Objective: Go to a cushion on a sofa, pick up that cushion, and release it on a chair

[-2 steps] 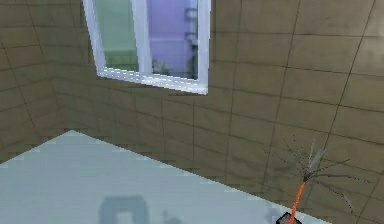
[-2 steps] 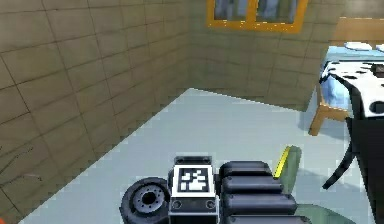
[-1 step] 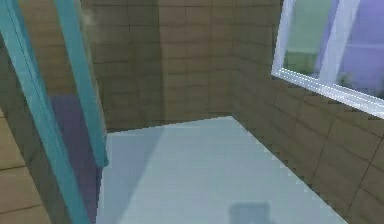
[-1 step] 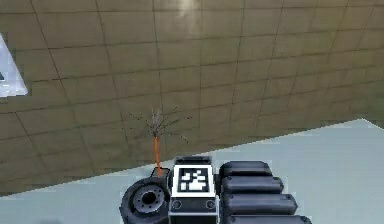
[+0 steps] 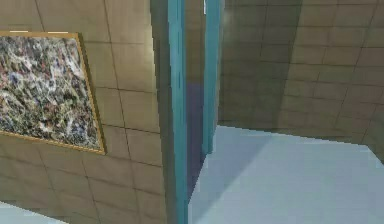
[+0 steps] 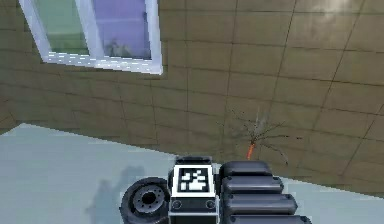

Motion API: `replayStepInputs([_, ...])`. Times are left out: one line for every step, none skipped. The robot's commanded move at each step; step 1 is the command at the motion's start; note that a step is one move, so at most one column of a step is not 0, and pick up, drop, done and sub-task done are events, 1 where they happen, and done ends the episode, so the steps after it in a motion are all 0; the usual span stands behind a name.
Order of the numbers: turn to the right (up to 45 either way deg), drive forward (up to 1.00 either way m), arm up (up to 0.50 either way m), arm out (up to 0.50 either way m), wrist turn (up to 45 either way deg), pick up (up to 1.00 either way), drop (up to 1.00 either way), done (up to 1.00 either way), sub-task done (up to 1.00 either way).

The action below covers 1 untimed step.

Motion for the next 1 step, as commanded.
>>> replayStepInputs([0.0,0.60,0.00,0.00,0.0,0.00,0.00,0.00,0.00])
